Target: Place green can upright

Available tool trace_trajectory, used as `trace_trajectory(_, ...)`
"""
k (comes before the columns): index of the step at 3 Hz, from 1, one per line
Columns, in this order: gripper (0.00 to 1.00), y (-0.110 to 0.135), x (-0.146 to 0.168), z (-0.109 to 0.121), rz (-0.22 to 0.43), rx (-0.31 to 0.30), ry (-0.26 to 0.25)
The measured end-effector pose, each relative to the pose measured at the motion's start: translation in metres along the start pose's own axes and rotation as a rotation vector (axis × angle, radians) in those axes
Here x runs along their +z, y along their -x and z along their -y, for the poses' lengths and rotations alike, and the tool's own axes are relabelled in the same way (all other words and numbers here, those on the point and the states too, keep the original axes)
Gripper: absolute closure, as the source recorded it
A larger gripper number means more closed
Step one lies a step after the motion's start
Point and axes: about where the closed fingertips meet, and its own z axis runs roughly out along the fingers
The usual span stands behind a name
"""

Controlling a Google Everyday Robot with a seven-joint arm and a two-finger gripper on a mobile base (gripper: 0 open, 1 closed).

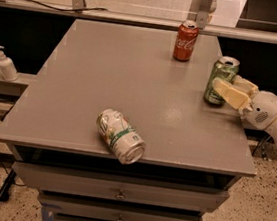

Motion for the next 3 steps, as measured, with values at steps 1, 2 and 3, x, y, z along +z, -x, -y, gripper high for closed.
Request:
trace_trajectory(1, 0.13, 0.0, 0.0, 0.0, 0.0, 0.0, 0.0)
trace_trajectory(2, 0.0, 0.004, 0.0, -0.006, -0.025, -0.027, 0.037)
trace_trajectory(3, 0.0, 0.008, 0.001, -0.012, -0.046, -0.056, 0.071)
